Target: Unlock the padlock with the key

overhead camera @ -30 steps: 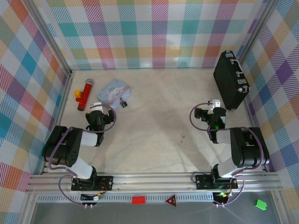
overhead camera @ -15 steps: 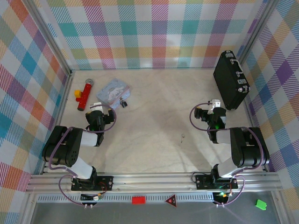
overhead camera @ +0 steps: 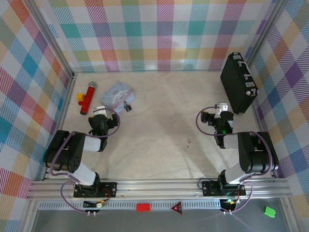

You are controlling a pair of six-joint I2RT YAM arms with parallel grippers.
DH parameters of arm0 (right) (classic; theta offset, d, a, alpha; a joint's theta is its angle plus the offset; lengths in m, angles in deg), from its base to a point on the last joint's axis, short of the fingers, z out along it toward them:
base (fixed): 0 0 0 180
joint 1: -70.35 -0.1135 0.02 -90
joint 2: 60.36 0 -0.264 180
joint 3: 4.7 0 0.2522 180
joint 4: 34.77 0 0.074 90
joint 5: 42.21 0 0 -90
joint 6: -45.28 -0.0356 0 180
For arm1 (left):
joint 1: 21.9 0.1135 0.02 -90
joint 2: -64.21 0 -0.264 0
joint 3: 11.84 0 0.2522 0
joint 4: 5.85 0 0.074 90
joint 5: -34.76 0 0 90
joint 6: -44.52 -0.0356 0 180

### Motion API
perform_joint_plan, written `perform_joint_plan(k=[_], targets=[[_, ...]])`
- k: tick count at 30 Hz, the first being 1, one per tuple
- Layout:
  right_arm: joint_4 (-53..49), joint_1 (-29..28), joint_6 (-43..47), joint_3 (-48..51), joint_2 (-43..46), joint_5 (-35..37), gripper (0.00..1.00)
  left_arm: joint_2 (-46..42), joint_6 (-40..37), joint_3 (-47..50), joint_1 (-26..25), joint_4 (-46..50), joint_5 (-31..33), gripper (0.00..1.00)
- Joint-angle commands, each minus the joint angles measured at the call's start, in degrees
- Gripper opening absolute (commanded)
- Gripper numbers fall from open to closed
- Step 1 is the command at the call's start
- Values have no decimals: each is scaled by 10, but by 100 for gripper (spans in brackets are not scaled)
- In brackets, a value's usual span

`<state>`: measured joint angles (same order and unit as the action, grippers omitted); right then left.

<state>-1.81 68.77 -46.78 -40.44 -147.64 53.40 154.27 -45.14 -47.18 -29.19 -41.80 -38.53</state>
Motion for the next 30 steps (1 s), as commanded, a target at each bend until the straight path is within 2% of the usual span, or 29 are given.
perform_joint_plan(k=[1,3,6,12,15,21,25,30], targets=[[27,-4,13,-4,-4,-2,99,4,-9,-6,5,-26,14,100],[36,-10,29,3,2,-26,99,-8,-19,-4,-6,-20,26,100],[50,-14,37,16,13,-32,99,-26,-29,27,-18,-67,45,100],[57,-15,44,38,52,-43,99,-99,-65,55,-71,-75,130,100],[53,-16,44,47,74,-44,99,-158,-65,66,-78,-47,140,100],[-36,-38,48,56,194,-48,99,-313,13,30,-80,150,110,100],[-220,-48,0,9,331,-90,99,-429,134,-24,-80,355,106,100],[-419,-48,-112,-76,460,-109,99,-510,243,-99,-79,573,121,100]])
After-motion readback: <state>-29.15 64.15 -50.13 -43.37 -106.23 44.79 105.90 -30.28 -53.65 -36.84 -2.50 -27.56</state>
